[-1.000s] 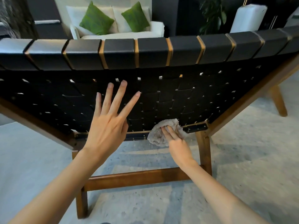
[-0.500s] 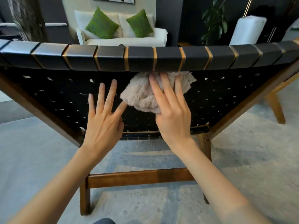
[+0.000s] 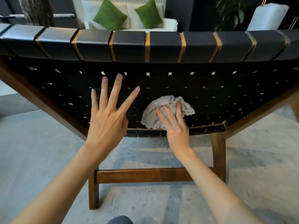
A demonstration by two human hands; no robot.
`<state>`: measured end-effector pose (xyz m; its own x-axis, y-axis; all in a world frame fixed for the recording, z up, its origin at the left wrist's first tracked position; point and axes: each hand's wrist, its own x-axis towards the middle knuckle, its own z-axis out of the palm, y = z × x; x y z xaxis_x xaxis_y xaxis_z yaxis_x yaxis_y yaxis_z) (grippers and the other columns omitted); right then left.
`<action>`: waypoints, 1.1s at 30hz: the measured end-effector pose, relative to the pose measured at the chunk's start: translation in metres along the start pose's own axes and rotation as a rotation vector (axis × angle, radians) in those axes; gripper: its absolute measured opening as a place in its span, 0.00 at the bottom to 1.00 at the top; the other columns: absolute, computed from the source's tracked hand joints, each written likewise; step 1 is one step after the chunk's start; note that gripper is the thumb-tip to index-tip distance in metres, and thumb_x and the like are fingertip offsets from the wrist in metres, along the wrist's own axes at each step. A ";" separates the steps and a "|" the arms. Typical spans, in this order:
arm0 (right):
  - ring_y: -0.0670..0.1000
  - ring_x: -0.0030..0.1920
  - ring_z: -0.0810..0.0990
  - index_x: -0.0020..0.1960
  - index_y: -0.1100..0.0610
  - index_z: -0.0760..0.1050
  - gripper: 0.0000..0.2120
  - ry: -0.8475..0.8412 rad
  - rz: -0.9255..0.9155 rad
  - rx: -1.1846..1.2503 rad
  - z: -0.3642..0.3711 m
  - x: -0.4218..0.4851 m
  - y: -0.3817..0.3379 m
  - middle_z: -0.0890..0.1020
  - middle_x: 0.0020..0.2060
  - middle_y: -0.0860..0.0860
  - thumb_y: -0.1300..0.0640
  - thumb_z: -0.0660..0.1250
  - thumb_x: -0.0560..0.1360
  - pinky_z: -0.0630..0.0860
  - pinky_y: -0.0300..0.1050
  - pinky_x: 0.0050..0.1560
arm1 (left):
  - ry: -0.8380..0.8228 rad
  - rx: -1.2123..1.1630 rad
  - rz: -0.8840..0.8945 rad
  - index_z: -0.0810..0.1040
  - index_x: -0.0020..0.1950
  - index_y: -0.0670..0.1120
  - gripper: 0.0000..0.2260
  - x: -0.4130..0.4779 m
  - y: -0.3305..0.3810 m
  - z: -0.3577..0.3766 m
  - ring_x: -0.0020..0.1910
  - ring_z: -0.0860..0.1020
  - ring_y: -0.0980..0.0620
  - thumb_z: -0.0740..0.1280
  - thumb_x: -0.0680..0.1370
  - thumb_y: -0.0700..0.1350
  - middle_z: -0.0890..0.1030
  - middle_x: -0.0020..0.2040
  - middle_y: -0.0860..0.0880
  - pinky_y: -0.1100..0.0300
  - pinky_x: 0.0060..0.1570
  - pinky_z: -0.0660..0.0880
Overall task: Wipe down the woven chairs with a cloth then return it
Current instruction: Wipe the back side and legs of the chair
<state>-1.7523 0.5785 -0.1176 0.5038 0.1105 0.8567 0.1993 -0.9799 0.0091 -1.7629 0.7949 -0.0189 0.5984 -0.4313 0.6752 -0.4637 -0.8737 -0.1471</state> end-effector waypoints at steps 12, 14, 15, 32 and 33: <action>0.63 0.73 0.57 0.66 0.58 0.75 0.42 -0.541 0.087 0.090 0.006 -0.051 -0.002 0.73 0.68 0.55 0.83 0.71 0.56 0.77 0.62 0.56 | -0.028 0.021 -0.006 0.49 0.78 0.54 0.40 -0.004 0.003 -0.010 0.75 0.40 0.38 0.68 0.72 0.38 0.42 0.78 0.43 0.34 0.71 0.48; 0.63 0.72 0.61 0.65 0.58 0.76 0.37 -0.431 -0.062 0.128 -0.019 -0.047 -0.008 0.72 0.69 0.56 0.80 0.70 0.60 0.78 0.57 0.57 | -0.031 0.022 -0.005 0.51 0.78 0.54 0.39 -0.008 0.004 -0.015 0.75 0.40 0.37 0.67 0.73 0.38 0.43 0.78 0.43 0.34 0.71 0.47; 0.62 0.72 0.63 0.66 0.58 0.76 0.33 -0.363 -0.147 0.149 -0.033 -0.044 -0.013 0.72 0.69 0.56 0.77 0.68 0.63 0.76 0.55 0.59 | -0.030 0.027 -0.010 0.52 0.78 0.54 0.39 -0.011 0.003 -0.016 0.76 0.41 0.37 0.67 0.73 0.38 0.45 0.78 0.43 0.34 0.71 0.47; 0.65 0.74 0.53 0.75 0.50 0.62 0.36 0.205 0.008 -0.037 -0.066 0.088 -0.079 0.59 0.74 0.56 0.77 0.54 0.73 0.49 0.61 0.74 | 0.167 -0.133 -0.605 0.48 0.78 0.55 0.34 -0.072 -0.064 -0.034 0.76 0.45 0.38 0.65 0.78 0.49 0.44 0.77 0.39 0.46 0.71 0.57; 0.65 0.74 0.52 0.75 0.49 0.60 0.35 0.195 0.020 -0.053 -0.063 0.088 -0.081 0.56 0.74 0.56 0.76 0.54 0.74 0.50 0.62 0.74 | 0.146 -0.157 -0.627 0.45 0.78 0.55 0.36 -0.070 -0.068 -0.033 0.76 0.44 0.38 0.65 0.78 0.50 0.41 0.77 0.39 0.46 0.69 0.60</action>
<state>-1.7768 0.6571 -0.0105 0.3342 0.0616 0.9405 0.1440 -0.9895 0.0136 -1.7943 0.8921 -0.0325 0.6964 0.1933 0.6911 -0.1521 -0.9014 0.4054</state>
